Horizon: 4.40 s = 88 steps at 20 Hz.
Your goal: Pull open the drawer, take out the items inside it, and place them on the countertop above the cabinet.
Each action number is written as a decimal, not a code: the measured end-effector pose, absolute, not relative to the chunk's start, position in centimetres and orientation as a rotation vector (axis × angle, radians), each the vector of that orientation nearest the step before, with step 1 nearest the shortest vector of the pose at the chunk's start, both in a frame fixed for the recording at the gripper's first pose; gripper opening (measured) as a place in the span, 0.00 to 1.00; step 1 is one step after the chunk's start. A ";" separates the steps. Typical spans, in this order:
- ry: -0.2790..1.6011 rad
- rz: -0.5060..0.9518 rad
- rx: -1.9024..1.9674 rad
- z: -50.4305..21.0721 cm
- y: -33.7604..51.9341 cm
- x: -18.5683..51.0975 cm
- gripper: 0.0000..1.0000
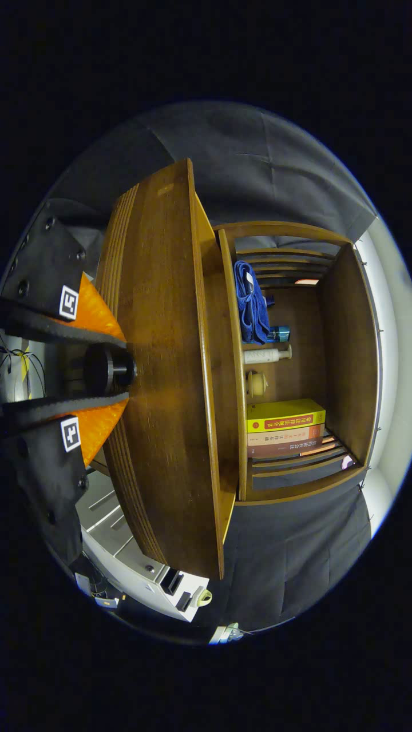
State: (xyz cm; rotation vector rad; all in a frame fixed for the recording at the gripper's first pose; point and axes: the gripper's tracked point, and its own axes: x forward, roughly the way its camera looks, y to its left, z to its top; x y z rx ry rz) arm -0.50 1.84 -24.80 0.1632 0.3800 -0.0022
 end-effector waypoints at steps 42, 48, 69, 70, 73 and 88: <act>1.086 -0.185 0.147 -22.8 -0.9 14.5 0.99; 1.210 -0.135 0.125 -25.9 1.2 15.4 0.98; 1.320 -0.099 0.193 -23.0 2.3 18.2 0.60; 1.331 -0.107 0.195 -22.4 2.3 18.2 0.55; 1.294 -0.131 0.201 -18.8 1.7 18.8 0.54; 1.169 -0.203 0.105 -12.2 0.5 19.3 0.20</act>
